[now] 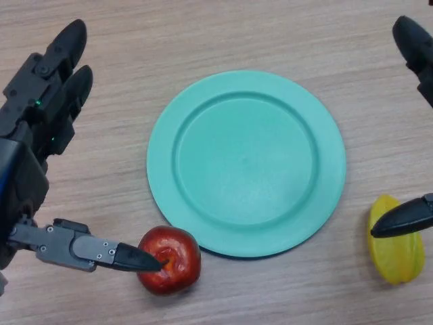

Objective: Pick up the red apple and place it on the plate

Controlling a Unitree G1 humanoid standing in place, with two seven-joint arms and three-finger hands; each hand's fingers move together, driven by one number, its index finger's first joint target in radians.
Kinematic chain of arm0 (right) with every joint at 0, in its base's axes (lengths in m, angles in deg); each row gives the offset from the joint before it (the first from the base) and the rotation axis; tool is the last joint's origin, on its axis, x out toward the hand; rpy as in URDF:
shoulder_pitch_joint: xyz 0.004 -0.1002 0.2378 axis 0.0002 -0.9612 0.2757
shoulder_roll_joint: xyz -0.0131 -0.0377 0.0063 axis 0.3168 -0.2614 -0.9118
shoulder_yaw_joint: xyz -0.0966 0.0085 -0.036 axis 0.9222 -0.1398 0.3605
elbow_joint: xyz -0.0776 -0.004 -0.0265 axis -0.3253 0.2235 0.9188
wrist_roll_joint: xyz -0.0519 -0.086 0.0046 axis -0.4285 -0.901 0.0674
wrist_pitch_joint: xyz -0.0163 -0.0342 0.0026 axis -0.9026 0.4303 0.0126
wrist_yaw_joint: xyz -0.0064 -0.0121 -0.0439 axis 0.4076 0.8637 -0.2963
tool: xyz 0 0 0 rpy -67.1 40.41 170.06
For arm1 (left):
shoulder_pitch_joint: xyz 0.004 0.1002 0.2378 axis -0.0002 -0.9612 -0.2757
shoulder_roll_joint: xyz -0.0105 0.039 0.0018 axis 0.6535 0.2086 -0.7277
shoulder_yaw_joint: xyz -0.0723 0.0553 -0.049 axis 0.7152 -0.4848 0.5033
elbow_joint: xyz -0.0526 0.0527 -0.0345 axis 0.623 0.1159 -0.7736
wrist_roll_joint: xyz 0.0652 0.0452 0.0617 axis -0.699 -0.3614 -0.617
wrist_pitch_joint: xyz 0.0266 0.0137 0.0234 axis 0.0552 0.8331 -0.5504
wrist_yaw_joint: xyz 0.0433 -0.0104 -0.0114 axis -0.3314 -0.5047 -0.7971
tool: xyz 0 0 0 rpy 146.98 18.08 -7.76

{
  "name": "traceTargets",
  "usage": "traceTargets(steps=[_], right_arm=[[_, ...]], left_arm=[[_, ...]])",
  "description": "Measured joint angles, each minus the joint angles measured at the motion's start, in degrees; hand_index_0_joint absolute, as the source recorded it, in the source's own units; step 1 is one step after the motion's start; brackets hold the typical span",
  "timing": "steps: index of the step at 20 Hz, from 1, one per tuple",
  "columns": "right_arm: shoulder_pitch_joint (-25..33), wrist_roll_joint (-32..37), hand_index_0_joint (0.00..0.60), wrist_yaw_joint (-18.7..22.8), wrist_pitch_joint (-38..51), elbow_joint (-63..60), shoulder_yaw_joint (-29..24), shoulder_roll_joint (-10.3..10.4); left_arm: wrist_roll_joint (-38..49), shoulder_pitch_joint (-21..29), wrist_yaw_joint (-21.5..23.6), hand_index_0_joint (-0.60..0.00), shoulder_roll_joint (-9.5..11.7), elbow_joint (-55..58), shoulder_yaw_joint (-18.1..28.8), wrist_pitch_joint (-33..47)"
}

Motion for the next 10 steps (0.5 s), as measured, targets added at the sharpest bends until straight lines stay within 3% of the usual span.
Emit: traceTargets(steps=[2,7,10], right_arm=[[-0.19,-0.43,0.000,-0.08,0.02,-1.12,1.15,1.67],[0.36,-0.43,0.000,0.13,0.02,-1.30,1.64,1.74],[0.38,-0.43,0.000,0.13,0.01,-1.09,1.64,1.71]], left_arm=[[1.00,-0.37,0.00,0.000,-0.09,0.00,0.00,0.01],[1.21,-0.35,-0.01,0.000,-1.49,-0.03,-0.14,0.96],[-4.45,-4.43,-1.02,0.000,-3.38,-3.01,-2.77,13.68]])
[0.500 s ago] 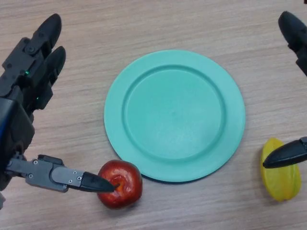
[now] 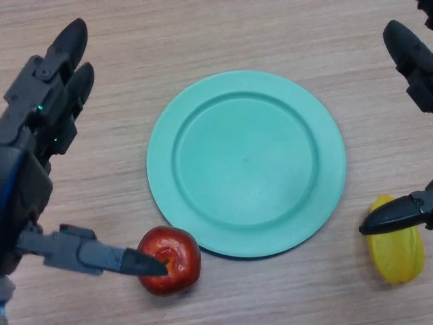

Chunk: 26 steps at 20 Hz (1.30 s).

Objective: Pick up the red apple and place it on the plate

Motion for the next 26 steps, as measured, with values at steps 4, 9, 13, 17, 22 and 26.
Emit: traceTargets(steps=[4,9,13,17,22,26], right_arm=[[-0.09,0.02,0.000,-0.01,0.00,0.02,0.00,-0.01],[0.73,0.10,0.000,0.03,-0.07,-0.06,1.51,0.02],[1.26,1.36,0.000,1.93,-0.07,-0.63,-1.32,-1.11],[0.88,3.19,0.000,2.54,-0.04,-0.80,-2.90,-1.87],[-0.74,3.54,0.000,2.49,0.38,-1.05,-5.84,-2.82],[-1.24,3.54,0.000,2.48,0.59,-1.31,-6.57,-2.88]], left_arm=[[-1.93,-6.31,-0.47,0.000,-1.29,-9.20,-1.39,7.77],[-2.73,-9.84,-0.15,0.000,-1.49,-19.44,-8.76,16.73],[-15.83,-11.08,3.84,0.000,-1.10,-30.59,-12.51,23.64],[-21.66,-11.24,6.17,-0.450,-0.38,-34.33,-14.41,28.53],[-24.47,-11.93,4.42,-0.600,1.30,-32.74,-17.39,26.91],[-26.79,-7.41,4.36,-0.600,1.16,-24.31,-17.84,18.59]])
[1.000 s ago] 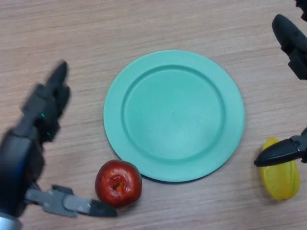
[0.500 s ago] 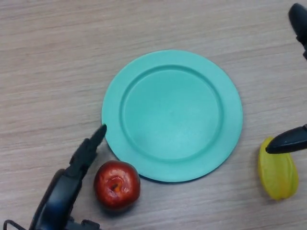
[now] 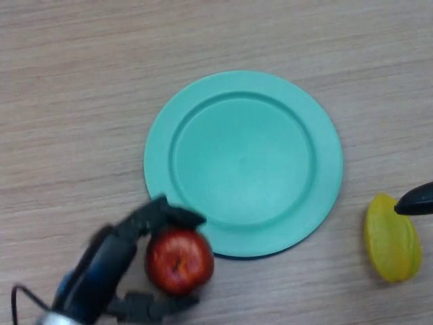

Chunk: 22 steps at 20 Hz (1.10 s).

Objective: Pick up the red apple and place it on the plate

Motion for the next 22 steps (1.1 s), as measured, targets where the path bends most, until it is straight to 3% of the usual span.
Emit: traceTargets(steps=[2,5,8,10,12,14,16,19,22], right_arm=[[-0.04,-0.04,0.000,-0.01,0.04,-0.02,0.04,-0.01],[-0.02,-0.06,0.000,-0.03,0.04,0.16,0.19,-0.03],[-0.09,-0.07,0.000,-0.05,0.04,0.32,0.16,-0.01],[-0.12,-0.08,0.000,-0.06,0.04,0.35,0.13,-0.01],[-0.17,-0.13,0.000,-0.31,0.04,0.31,0.06,-0.01],[-0.19,-0.13,0.000,-0.57,0.04,0.27,-0.18,-0.03],[-0.18,-0.14,0.000,-0.58,0.04,0.27,-0.27,-0.03],[0.00,-0.29,0.000,-0.59,0.04,0.26,-0.27,-0.05],[1.16,-0.73,0.000,-0.56,0.04,0.28,-0.32,-0.29]], left_arm=[[-2.77,5.91,-1.06,-0.600,-0.30,1.81,-0.82,-3.12],[-3.10,16.49,-2.54,-0.600,-1.96,-5.17,-2.69,-5.28],[-5.77,20.35,-2.54,-0.600,-2.09,-13.25,-6.26,-5.92],[-10.67,22.49,-1.32,-0.600,-2.26,-18.13,-6.70,0.79],[-6.40,23.64,5.40,-0.600,-2.24,-20.38,-6.97,2.01],[-4.87,24.10,6.84,-0.600,-2.22,-20.59,-6.61,2.57],[-4.44,24.00,6.84,-0.400,-2.21,-20.56,-6.63,2.69],[-4.42,22.60,6.61,-0.001,-2.20,-16.47,-6.37,1.98],[-4.48,20.55,4.54,0.000,-2.24,-7.72,-3.76,0.28]])
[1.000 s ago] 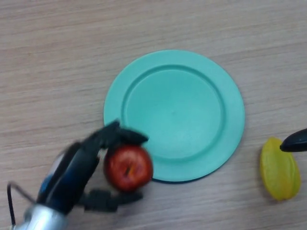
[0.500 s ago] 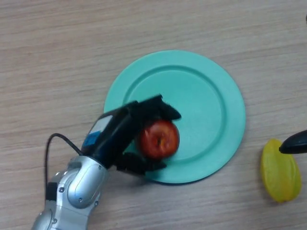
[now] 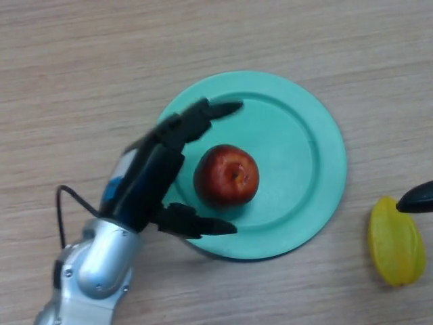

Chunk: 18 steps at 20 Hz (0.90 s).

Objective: Pick up the red apple and place it on the plate

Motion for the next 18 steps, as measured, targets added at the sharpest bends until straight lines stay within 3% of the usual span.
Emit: traceTargets(steps=[4,6,9,13,18], right_arm=[[0.77,-0.02,0.000,0.03,-0.04,0.07,0.36,-0.36],[1.16,-0.02,0.000,0.02,-0.05,0.06,0.85,-0.57],[1.61,-0.76,0.000,0.00,-1.03,0.21,1.86,-1.34],[2.01,-0.30,0.000,0.00,-1.45,0.33,1.91,-1.33],[0.50,-0.81,0.000,-0.26,-1.45,1.49,1.97,-0.34]], left_arm=[[2.72,-6.02,-0.47,0.000,0.40,8.49,4.64,-0.51],[9.52,-9.37,-3.40,0.000,0.66,14.26,6.68,-2.41],[21.57,-12.40,-7.52,0.000,1.95,23.03,14.17,-5.98],[28.29,-12.33,-8.61,0.000,1.91,24.71,20.73,-10.74],[26.68,-11.71,-10.05,0.000,1.95,24.70,22.05,-10.63]])
